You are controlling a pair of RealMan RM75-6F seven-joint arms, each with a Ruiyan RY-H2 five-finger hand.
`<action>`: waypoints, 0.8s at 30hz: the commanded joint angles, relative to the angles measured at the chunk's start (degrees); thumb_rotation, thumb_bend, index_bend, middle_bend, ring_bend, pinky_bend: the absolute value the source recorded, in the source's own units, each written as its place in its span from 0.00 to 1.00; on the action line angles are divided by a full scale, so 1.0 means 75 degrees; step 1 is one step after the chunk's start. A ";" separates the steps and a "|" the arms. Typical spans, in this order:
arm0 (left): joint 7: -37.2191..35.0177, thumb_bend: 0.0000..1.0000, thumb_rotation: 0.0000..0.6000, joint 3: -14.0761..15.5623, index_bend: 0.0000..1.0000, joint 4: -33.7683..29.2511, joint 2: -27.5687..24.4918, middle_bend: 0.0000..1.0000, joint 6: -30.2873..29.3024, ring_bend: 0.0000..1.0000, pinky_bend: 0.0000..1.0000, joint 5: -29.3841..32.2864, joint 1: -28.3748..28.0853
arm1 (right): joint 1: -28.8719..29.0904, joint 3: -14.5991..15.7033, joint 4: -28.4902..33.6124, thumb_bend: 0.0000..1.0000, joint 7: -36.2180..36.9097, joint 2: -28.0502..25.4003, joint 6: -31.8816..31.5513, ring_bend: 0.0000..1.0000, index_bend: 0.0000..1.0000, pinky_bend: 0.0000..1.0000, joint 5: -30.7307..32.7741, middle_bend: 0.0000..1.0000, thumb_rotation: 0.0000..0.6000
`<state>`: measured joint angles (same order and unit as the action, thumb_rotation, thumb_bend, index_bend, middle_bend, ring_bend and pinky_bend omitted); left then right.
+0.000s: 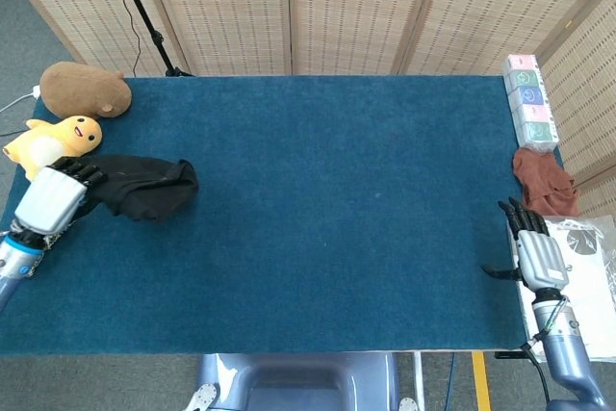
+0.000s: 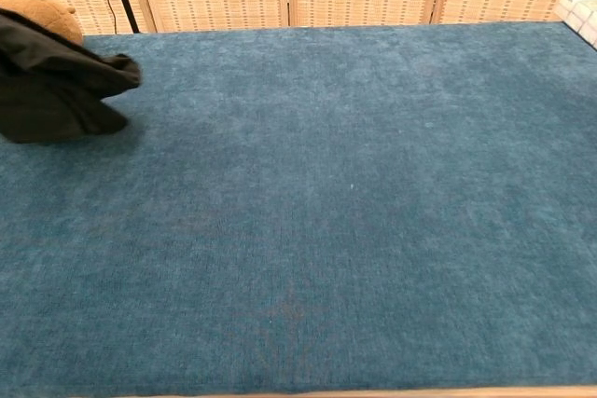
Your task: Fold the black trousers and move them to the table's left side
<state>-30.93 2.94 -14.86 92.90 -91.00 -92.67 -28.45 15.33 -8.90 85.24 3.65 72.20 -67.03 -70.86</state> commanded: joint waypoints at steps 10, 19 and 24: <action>-0.0447 0.97 1.00 0.0698 0.61 -0.0213 -0.0543 0.55 -0.0204 0.52 0.51 -0.0508 0.1155 | 0.0041 0.0073 0.0030 0.00 -0.0079 0.0046 0.0058 0.00 0.01 0.00 -0.0052 0.00 1.00; 0.0156 0.30 0.91 0.1091 0.00 -0.0656 -0.0936 0.00 -0.0089 0.07 0.25 -0.0887 0.1380 | 0.0026 0.0119 0.0260 0.00 -0.0024 -0.0122 0.0157 0.00 0.00 0.00 -0.0036 0.00 1.00; 0.0398 0.13 0.86 0.1226 0.00 -0.1310 -0.1541 0.00 -0.0478 0.01 0.23 -0.0990 0.1760 | 0.0025 0.0124 0.0471 0.00 -0.0081 -0.0244 0.0180 0.00 0.00 0.00 0.0005 0.00 1.00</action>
<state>-28.72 11.54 -22.81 83.14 -93.26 -99.62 -16.61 15.53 -7.99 88.65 3.15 70.47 -65.64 -70.85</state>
